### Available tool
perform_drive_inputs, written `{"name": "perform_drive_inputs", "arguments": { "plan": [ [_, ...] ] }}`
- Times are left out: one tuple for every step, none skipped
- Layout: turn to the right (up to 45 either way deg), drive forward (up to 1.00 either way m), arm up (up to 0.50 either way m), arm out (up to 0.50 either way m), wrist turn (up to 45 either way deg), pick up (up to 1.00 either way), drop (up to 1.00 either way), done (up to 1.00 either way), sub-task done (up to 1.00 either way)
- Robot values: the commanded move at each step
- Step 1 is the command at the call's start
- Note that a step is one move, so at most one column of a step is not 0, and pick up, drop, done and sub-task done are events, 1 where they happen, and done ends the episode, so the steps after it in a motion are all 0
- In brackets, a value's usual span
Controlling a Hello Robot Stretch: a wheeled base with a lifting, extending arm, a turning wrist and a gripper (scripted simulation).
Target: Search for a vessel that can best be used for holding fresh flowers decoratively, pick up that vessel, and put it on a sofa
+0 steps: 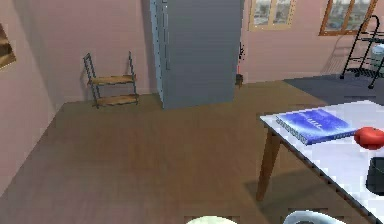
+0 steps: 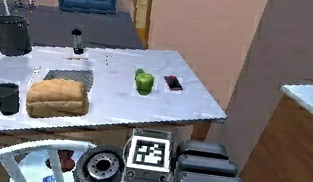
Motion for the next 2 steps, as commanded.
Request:
{"name": "perform_drive_inputs", "arguments": {
  "plan": [
    [6.0, 0.00, 0.00, 0.00, 0.0, 0.00, 0.00, 0.00, 0.00],
    [0.0, 0.45, 0.00, 0.00, 0.0, 0.00, 0.00, 0.00, 0.00]
  ]
}}
